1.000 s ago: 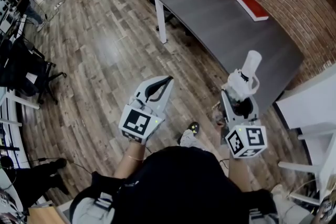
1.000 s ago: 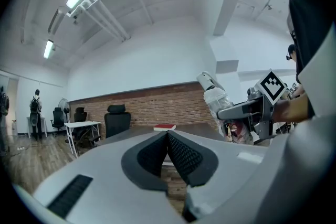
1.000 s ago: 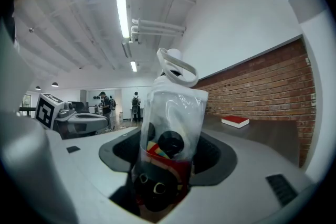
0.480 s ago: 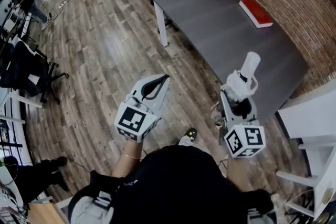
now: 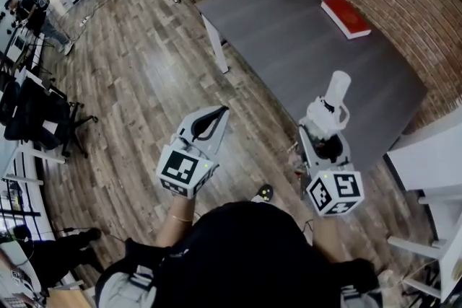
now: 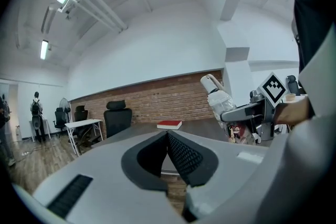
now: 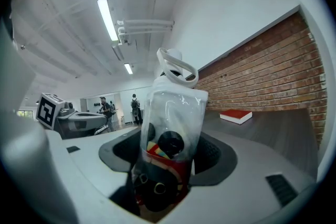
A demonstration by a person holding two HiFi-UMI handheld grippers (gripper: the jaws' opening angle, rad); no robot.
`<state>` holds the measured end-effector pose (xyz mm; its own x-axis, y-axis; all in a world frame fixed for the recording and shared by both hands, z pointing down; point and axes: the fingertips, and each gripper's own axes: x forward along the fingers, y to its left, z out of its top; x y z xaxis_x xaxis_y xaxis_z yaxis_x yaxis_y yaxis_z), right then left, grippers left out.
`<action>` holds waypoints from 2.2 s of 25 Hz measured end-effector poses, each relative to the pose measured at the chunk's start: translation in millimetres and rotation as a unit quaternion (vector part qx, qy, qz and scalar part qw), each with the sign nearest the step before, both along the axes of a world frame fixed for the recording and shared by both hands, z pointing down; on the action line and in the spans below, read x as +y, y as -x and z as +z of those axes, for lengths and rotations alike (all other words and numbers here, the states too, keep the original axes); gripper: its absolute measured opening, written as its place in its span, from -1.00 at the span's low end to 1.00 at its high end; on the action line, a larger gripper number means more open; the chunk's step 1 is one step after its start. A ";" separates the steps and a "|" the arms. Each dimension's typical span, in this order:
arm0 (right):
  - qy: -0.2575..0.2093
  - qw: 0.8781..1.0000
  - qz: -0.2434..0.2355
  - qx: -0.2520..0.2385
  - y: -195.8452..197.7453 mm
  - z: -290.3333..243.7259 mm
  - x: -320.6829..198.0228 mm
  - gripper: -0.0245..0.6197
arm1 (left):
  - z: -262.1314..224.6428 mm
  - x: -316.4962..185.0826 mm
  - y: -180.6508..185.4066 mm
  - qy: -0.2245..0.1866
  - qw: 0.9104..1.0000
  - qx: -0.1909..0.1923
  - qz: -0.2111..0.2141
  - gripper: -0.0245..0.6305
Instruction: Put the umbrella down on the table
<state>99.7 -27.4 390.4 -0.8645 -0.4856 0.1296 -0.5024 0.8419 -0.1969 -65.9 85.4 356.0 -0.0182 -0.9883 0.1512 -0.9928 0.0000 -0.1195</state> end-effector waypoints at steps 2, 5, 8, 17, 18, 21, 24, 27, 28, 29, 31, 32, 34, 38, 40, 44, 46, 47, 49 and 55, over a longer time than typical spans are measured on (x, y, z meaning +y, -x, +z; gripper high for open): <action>-0.001 1.000 0.004 -0.001 -3.1 2.6 -10.8 -0.07 | 2.0 -12.7 -2.4 -0.002 1.000 0.001 0.005 -0.92; 0.001 1.000 0.007 -0.001 -8.2 8.0 -30.9 -0.07 | 7.0 -36.1 -3.6 -0.006 1.000 0.006 0.007 -0.92; 0.001 1.000 0.009 0.003 -13.5 11.8 -32.9 -0.07 | 11.2 -44.1 -7.3 -0.007 1.000 0.011 0.014 -0.92; 0.009 0.999 0.028 -0.012 -28.1 12.3 -45.4 -0.07 | 5.1 -68.1 -21.8 -0.006 0.999 -0.012 0.035 -0.92; 0.008 0.999 0.030 -0.013 -28.6 12.6 -45.4 -0.07 | 4.4 -69.5 -22.5 -0.008 0.999 -0.016 0.039 -0.92; 0.009 0.999 0.035 -0.017 -30.4 16.4 -49.1 -0.07 | 8.5 -75.8 -25.8 -0.003 0.999 -0.008 0.048 -0.92; 0.011 0.999 0.038 -0.016 -31.5 19.4 -57.5 -0.07 | 7.7 -86.5 -29.1 -0.007 0.998 -0.020 0.058 -0.92; 0.009 0.999 0.043 -0.013 -28.6 19.3 -63.2 -0.07 | 11.9 -95.2 -23.2 -0.003 0.998 -0.014 0.061 -0.92; 0.006 0.999 0.045 -0.011 -27.0 17.9 -65.2 -0.07 | 12.6 -99.0 -19.7 -0.006 0.998 -0.007 0.064 -0.92; 0.003 0.999 0.048 -0.011 -25.3 16.1 -67.7 -0.07 | 12.8 -103.9 -16.4 -0.010 0.997 0.000 0.071 -0.92; 0.001 0.998 0.058 -0.010 -24.0 13.3 -75.2 -0.07 | 12.6 -116.6 -13.4 -0.016 0.996 0.006 0.087 -0.92; 0.003 0.998 0.064 -0.009 -24.9 13.7 -80.0 -0.07 | 12.5 -123.6 -13.6 -0.017 0.996 0.004 0.093 -0.92; 0.006 0.997 0.073 -0.004 -26.9 14.9 -91.6 -0.07 | 12.6 -139.0 -14.5 -0.019 0.994 0.003 0.104 -0.92; 0.003 0.996 0.086 0.001 -21.7 13.1 -110.5 -0.07 | 15.1 -167.7 -11.2 -0.021 0.992 0.017 0.125 -0.92; 0.003 0.996 0.094 0.001 -17.4 12.0 -118.5 -0.07 | 14.6 -180.6 -6.3 -0.017 0.992 0.008 0.129 -0.92; 0.006 0.994 0.111 0.003 -9.5 10.8 -140.9 -0.07 | 13.4 -214.8 0.8 -0.015 0.988 0.000 0.151 -0.92; 0.010 0.992 0.122 0.004 -5.5 11.6 -153.7 -0.07 | 13.7 -231.5 4.9 -0.013 0.986 0.004 0.165 -0.92; 0.011 0.992 0.128 0.005 -3.0 11.8 -159.8 -0.07 | 13.6 -239.6 8.0 -0.012 0.985 0.004 0.170 -0.92; 0.013 0.990 0.138 0.004 2.4 11.3 -171.3 -0.07 | 13.4 -255.4 14.9 -0.010 0.984 0.003 0.178 -0.92; 0.019 0.985 0.169 0.005 13.3 11.1 -201.9 -0.07 | 16.7 -301.2 24.7 -0.006 0.978 0.012 0.210 -0.92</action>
<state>86.3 -229.4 401.5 -0.6533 -0.7400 0.1600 -0.7545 0.6189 -0.2183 -90.7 -215.9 372.8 0.3934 -0.9094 0.1348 -0.9078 -0.4075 -0.0996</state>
